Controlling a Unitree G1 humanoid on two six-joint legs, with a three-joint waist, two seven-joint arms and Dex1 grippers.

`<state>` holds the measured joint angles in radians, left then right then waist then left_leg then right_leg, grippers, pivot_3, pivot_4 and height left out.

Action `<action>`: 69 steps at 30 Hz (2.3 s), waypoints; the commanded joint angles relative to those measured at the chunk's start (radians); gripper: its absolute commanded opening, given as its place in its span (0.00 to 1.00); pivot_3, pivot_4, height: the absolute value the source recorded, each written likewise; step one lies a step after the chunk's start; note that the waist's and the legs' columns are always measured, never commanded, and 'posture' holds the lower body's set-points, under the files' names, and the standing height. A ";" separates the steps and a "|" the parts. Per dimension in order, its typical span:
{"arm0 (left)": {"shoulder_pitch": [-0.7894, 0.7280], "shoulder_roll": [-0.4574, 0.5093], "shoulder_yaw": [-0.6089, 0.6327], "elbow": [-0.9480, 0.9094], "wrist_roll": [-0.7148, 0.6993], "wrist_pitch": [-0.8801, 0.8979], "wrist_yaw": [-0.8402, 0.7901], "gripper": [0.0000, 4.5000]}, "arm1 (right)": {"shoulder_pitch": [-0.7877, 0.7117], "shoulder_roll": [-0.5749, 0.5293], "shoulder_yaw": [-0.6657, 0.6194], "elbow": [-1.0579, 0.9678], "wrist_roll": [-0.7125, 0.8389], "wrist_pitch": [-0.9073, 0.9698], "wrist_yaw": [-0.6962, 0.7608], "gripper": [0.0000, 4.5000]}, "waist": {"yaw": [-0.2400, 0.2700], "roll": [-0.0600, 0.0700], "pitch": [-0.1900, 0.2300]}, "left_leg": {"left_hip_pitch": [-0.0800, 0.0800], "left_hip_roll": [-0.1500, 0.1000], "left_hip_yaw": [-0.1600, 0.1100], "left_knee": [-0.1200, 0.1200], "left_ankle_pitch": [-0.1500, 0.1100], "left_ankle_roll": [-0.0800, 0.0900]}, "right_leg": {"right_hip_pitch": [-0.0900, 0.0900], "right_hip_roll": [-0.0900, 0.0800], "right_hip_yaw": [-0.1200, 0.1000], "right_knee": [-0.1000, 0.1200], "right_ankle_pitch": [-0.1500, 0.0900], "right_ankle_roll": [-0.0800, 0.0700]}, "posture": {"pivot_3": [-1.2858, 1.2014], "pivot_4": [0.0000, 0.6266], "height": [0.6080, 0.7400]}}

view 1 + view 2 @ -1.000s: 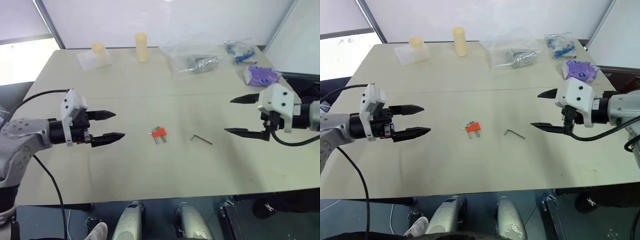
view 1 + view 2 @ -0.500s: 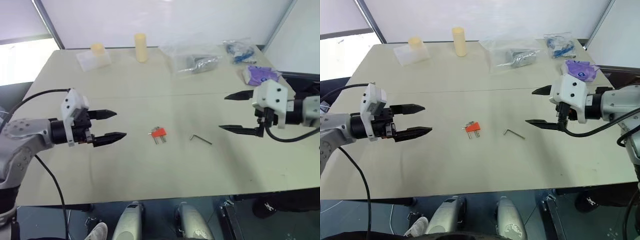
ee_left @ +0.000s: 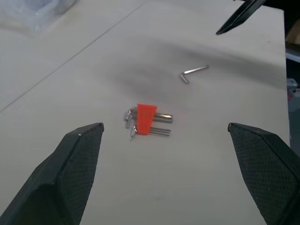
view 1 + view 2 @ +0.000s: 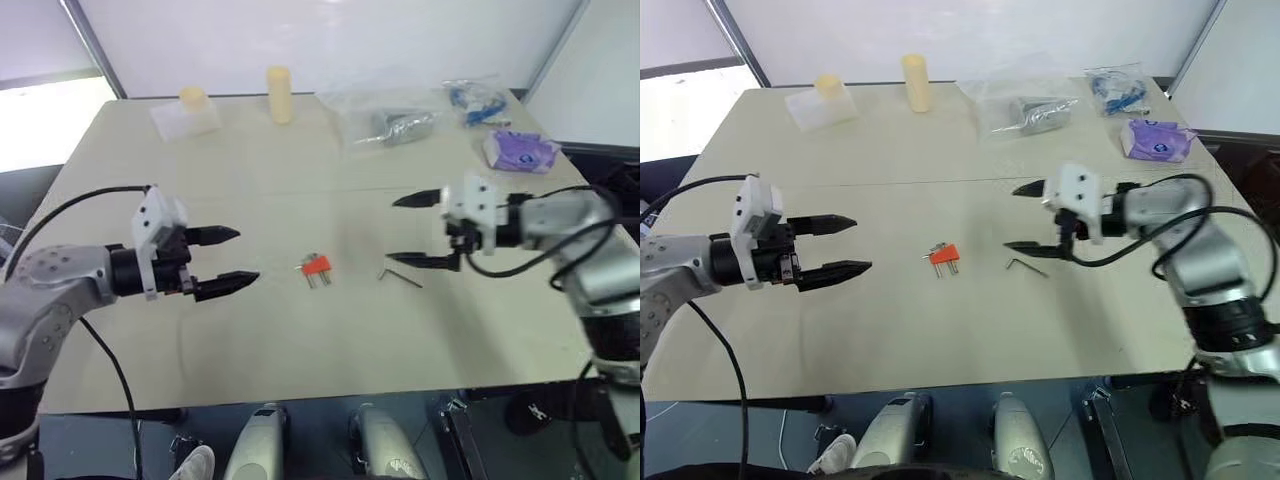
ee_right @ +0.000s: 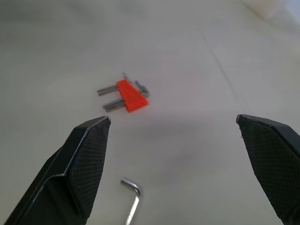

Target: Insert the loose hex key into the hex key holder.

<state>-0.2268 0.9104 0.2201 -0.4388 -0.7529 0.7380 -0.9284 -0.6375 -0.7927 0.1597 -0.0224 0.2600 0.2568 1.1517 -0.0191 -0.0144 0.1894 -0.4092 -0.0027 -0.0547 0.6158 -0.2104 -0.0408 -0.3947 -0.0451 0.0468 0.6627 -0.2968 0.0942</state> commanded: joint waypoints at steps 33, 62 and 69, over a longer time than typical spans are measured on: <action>0.197 0.011 0.103 -0.054 0.023 -0.034 0.057 0.99 | -0.253 0.416 0.157 0.761 -0.329 -0.485 -0.022 1.00 | -0.002 0.000 0.001 | 0.000 0.000 -0.001 -0.001 0.000 0.000 | -0.001 0.001 0.000 0.002 0.000 0.000 | 0.52 0.24 1.00; 0.268 -0.019 0.177 -0.124 0.074 -0.043 0.101 1.00 | -0.255 0.497 0.185 0.964 -0.378 -0.533 -0.014 0.47 | -0.029 0.000 0.000 | 0.003 0.001 -0.001 -0.001 0.000 0.000 | 0.002 0.000 0.000 0.003 0.000 0.000 | 0.52 0.24 1.00; 0.332 -0.023 0.247 -0.168 0.048 -0.019 0.125 1.00 | -0.254 0.506 0.198 1.009 -0.403 -0.579 -0.020 0.23 | -0.027 0.000 0.000 | 0.012 0.001 -0.001 -0.002 0.000 0.000 | 0.010 0.000 0.000 0.002 -0.001 -0.004 | 0.52 0.24 1.00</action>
<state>0.1050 0.8906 0.4349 -0.5746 -0.6898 0.7185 -0.8053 -0.9068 -0.2892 0.3297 0.9503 -0.0924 -0.3305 1.1440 -0.0463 -0.0146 0.1894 -0.3956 -0.0019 -0.0557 0.6134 -0.2104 -0.0414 -0.3835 -0.0453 0.0472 0.6648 -0.2979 0.0899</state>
